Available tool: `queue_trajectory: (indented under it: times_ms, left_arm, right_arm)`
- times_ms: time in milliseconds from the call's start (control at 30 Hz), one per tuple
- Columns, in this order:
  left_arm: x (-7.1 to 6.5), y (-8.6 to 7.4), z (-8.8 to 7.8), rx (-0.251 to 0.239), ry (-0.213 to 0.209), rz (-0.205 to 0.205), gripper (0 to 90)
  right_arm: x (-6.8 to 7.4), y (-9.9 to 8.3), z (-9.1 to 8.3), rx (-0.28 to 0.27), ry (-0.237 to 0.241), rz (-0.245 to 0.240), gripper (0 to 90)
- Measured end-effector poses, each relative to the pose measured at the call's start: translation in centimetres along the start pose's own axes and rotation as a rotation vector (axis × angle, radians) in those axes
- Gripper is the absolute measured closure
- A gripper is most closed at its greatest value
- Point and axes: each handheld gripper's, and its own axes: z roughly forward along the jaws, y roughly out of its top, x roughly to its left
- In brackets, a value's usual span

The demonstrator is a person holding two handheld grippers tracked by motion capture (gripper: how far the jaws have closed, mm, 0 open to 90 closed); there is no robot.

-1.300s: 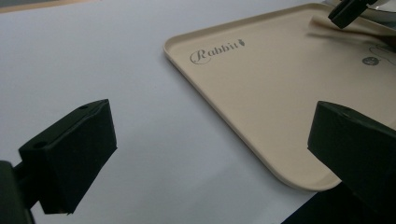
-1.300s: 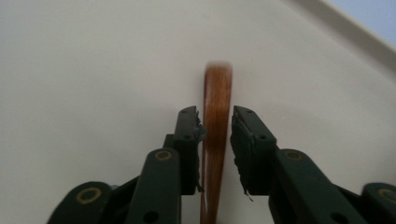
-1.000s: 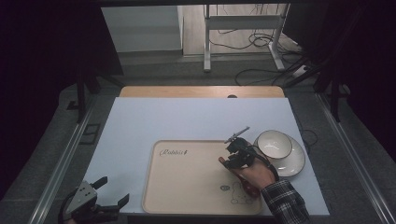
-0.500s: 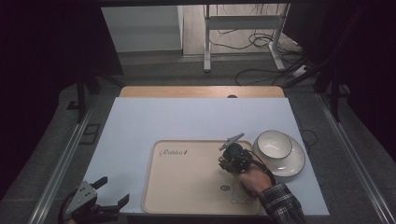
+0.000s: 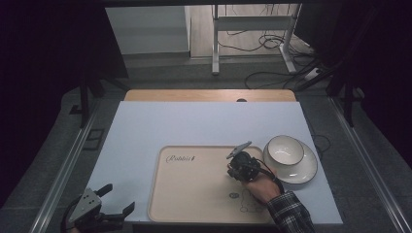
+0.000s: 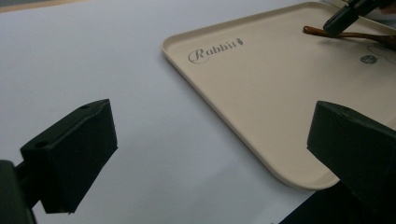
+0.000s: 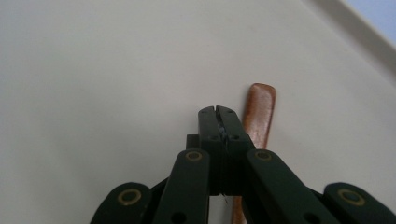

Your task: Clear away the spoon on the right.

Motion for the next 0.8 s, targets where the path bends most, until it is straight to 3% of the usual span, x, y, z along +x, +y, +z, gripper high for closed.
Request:
queue_trajectory:
  times_ms: [800]
  left_arm:
    - [0.0,0.0,0.0,0.0,-0.003,0.001,1.1]
  right_arm:
    - [-3.1,-2.3,-0.6,-0.002,-0.073,0.104,90.0]
